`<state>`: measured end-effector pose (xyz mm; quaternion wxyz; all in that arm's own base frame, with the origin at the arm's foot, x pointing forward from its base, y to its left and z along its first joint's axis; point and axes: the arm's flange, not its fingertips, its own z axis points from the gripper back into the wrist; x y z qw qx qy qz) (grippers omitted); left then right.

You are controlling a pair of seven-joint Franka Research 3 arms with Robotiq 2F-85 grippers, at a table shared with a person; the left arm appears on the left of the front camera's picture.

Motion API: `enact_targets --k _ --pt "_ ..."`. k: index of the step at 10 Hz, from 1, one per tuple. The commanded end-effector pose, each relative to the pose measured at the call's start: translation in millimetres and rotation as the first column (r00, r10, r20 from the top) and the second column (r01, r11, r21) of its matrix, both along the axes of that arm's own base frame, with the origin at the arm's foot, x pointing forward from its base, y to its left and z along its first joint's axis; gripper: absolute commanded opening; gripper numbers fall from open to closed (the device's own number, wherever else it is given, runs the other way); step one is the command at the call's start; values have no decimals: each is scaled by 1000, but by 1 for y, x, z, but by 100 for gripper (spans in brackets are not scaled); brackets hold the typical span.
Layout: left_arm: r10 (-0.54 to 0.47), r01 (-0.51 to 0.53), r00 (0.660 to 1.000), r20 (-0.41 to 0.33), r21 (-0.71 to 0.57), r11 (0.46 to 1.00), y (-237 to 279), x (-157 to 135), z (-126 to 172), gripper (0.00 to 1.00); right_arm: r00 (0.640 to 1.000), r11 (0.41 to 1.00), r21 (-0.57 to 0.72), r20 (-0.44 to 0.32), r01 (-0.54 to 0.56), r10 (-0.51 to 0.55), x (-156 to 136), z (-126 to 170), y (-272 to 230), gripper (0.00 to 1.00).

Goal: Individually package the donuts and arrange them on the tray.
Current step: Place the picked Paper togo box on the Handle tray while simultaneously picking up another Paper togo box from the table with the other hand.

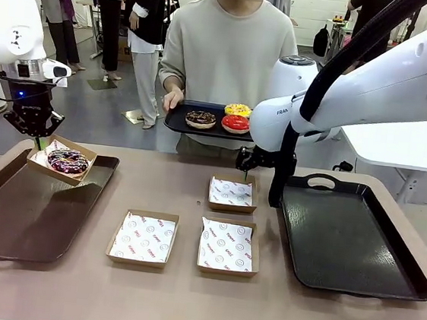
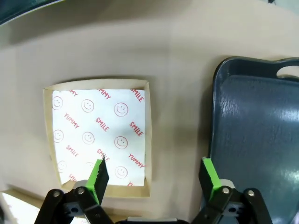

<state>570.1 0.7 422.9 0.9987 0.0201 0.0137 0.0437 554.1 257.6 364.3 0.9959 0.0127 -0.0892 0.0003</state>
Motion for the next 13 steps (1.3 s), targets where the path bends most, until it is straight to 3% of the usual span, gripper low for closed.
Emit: enact_targets --k 1,6,13 --pt "-4 4 1000 4 8 1000 0 -1 2 1 1000 1000 2 12 -11 11 1 -3 -1 100" --pt "17 -16 999 49 -34 999 -12 3 -6 1 999 998 39 3 46 -47 2 -19 -2 100" --pt "34 -33 999 14 -51 998 -9 14 -32 1 997 998 25 -45 66 -65 13 -51 7 100"
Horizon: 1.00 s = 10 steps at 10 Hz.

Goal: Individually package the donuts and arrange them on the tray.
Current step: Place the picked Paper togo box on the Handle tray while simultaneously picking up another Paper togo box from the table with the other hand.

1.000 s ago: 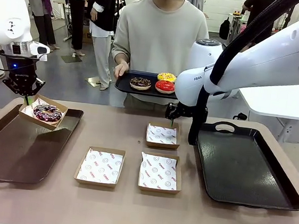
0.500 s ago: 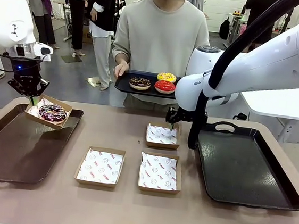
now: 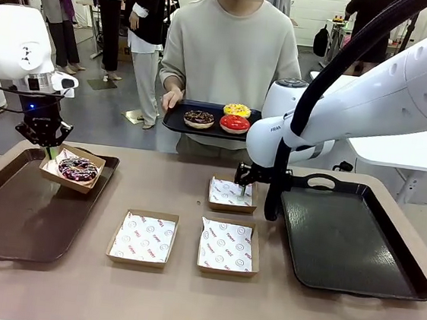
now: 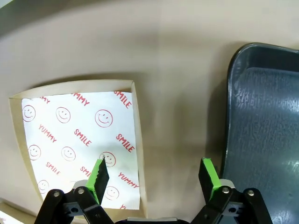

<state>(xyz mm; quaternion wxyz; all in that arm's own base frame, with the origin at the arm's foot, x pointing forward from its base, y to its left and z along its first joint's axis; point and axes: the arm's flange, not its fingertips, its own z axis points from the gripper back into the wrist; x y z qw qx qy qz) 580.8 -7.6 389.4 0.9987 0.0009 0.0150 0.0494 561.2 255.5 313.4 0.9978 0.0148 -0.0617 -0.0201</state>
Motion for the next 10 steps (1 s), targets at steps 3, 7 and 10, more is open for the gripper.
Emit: enact_targets --k 3,7,10 --pt "22 -22 1000 9 -22 1000 -1 5 -1 1 999 999 26 13 36 -37 10 -2 14 100" --pt "21 -20 1000 17 -44 999 -2 7 -3 1 999 999 19 2 43 -43 11 -3 16 100" --pt "18 -18 1000 12 -23 1000 -5 15 -11 1 999 999 22 2 44 -44 11 -4 16 100"
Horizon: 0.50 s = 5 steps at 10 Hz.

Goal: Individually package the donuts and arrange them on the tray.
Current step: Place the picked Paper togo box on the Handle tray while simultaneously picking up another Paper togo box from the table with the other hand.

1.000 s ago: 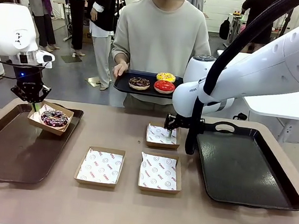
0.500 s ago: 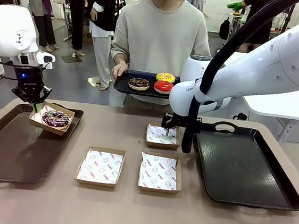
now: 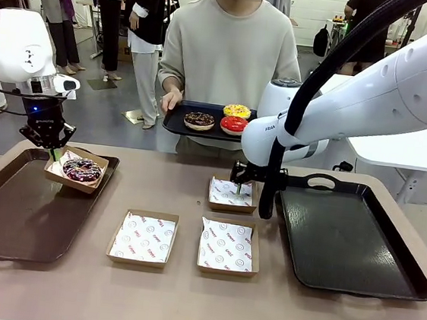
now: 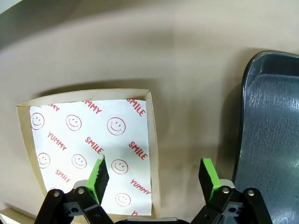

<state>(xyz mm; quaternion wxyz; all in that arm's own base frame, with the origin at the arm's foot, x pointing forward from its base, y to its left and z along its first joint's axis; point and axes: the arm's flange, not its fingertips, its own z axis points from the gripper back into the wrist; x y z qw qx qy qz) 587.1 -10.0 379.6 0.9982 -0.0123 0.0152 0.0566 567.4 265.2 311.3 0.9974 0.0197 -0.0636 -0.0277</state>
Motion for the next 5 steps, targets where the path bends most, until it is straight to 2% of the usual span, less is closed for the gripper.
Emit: enact_targets --k 1,3,4,5 --pt "1 -1 1000 4 11 1000 -3 12 -5 1 1000 1000 8 0 30 -30 5 -2 5 100" --pt "-3 3 1000 -9 14 1000 -4 15 -10 1 1000 999 9 2 31 -31 5 -3 4 100" --pt "-12 12 1000 -16 13 1000 -3 16 -11 1 999 999 17 7 33 -33 5 -3 3 76" --pt "-21 21 1000 -21 11 1000 -3 16 -11 56 999 999 18 7 33 -33 6 -3 2 41"
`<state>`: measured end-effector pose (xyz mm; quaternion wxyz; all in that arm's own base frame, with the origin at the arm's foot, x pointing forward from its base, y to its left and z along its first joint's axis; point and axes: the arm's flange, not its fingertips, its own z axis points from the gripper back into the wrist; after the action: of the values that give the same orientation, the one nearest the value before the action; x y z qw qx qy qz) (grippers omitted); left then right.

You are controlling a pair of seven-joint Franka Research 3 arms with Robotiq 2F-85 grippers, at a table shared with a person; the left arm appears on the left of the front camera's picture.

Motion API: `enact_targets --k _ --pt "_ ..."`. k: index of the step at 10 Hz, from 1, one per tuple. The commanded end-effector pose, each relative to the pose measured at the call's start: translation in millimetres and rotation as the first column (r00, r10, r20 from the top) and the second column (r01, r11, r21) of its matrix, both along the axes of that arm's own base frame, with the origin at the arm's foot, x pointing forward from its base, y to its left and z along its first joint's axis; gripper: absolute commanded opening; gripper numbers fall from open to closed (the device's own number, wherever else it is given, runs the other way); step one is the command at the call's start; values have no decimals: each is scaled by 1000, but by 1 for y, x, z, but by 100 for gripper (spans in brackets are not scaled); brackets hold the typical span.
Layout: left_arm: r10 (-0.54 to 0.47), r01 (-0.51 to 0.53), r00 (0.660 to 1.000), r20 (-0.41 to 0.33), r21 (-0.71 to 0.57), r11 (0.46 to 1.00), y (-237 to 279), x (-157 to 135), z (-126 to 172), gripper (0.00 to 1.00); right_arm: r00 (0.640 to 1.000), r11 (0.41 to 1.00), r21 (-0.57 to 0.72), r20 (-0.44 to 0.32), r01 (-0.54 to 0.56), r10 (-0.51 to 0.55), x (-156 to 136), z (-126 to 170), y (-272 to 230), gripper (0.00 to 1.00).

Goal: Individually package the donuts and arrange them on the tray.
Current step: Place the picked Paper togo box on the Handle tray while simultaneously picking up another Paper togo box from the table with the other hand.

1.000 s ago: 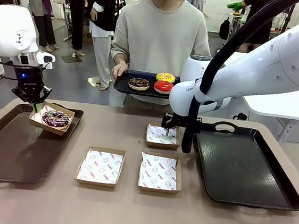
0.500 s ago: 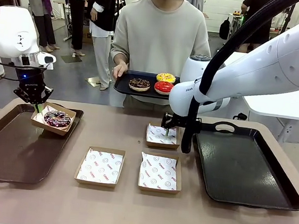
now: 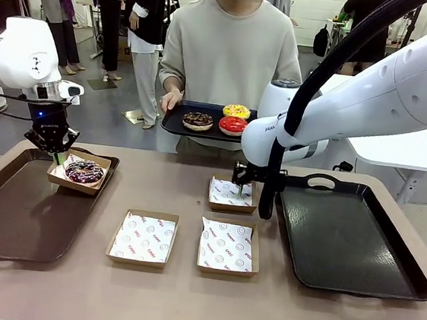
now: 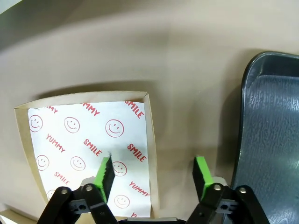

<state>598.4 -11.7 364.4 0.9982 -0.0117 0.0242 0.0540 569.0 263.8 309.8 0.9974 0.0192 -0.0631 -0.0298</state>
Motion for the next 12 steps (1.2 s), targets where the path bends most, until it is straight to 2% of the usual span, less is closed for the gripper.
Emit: enact_targets --k 1,2,3,4,5,6,7,8,12 --pt "-18 18 1000 -6 10 1000 -1 5 4 56 1000 999 19 8 29 -29 4 -1 4 17" --pt "-17 17 1000 -9 10 1000 -1 6 4 100 999 999 13 11 37 -38 5 -1 3 0" --pt "-13 13 1000 -13 8 1000 0 7 3 59 999 999 10 10 45 -45 5 -2 2 0" --pt "-13 13 1000 -16 5 1000 0 7 3 100 999 999 9 10 49 -50 5 -2 2 0" --pt "-12 12 1000 -17 3 1000 0 7 4 100 998 998 7 13 55 -55 6 -2 2 4" --pt "-12 12 1000 -18 1 1000 1 6 4 100 998 998 3 14 58 -58 6 -2 2 0" --pt "-14 14 1000 -18 -1 1000 1 6 4 96 998 998 -1 17 60 -60 5 -2 3 0" --pt "-14 14 1000 -20 -4 1000 1 5 4 100 998 998 -3 16 63 -63 6 -2 3 0" --pt "-10 9 1000 -22 -28 1000 5 2 8 100 997 998 -19 23 67 -67 5 -1 5 0"
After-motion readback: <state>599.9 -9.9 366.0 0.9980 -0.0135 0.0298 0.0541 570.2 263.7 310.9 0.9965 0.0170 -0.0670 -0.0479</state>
